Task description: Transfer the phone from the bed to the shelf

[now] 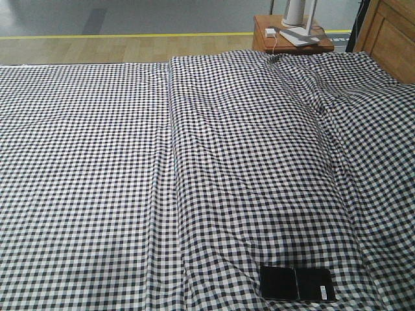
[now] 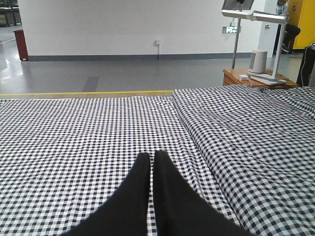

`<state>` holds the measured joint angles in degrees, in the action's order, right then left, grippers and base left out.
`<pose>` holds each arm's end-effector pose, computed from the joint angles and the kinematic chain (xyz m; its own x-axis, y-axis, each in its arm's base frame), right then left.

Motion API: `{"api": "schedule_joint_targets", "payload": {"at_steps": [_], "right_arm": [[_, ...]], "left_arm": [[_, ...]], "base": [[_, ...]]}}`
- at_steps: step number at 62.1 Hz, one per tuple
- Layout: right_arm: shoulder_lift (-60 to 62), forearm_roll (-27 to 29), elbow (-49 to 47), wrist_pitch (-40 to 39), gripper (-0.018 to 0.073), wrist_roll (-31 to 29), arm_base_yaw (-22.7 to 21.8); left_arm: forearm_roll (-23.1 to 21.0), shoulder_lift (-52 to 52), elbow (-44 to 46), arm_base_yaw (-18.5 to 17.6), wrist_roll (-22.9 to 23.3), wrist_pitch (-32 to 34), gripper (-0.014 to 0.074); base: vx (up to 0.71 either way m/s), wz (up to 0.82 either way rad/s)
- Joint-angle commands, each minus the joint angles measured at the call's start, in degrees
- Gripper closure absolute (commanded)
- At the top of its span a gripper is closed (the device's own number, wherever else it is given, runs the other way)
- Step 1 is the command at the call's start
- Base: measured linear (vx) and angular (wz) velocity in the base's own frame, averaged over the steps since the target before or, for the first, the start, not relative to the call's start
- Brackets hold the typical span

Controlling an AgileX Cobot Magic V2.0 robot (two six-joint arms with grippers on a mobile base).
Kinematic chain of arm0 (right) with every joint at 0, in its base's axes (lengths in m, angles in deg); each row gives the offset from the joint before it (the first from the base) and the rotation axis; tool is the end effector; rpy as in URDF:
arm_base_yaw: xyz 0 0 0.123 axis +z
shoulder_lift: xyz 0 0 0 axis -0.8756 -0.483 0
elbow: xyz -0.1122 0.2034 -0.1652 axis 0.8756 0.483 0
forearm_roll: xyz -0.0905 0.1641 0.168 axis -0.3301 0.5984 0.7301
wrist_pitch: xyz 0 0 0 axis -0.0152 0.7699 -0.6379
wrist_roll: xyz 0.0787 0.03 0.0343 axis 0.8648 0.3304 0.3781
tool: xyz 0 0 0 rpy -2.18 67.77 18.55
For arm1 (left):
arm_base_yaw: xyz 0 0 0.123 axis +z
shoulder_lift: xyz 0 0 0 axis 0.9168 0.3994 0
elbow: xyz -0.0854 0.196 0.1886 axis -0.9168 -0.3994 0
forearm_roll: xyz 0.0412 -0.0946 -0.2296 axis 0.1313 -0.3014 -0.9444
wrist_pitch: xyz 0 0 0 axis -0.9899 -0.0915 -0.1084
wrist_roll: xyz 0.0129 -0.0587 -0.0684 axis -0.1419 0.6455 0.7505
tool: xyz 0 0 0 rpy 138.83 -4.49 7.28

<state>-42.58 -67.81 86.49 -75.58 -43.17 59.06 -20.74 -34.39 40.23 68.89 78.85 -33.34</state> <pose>0.0566 -0.0019 0.1988 0.0086 0.0114 -0.9999 0.0346 0.9993 0.0117 0.0562 0.0019 0.1857 -0.1209 0.1178 -0.9857 -0.0231 0.9923 0.1214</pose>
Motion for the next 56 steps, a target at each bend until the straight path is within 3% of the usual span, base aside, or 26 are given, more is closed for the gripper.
{"api": "schedule_joint_targets", "payload": {"at_steps": [1, 56], "right_arm": [[0.7, -0.5, 0.2, -3.9, 0.0565, -0.5, -0.3], [0.7, -0.5, 0.2, -3.9, 0.0565, -0.5, -0.3]], "left_arm": [[-0.5, -0.8, 1.2, -0.2, 0.3, 4.1, 0.0595], [-0.5, -0.8, 1.2, -0.2, 0.3, 4.1, 0.0595]], "base": [[0.0, 0.0], [0.0, 0.0]]}}
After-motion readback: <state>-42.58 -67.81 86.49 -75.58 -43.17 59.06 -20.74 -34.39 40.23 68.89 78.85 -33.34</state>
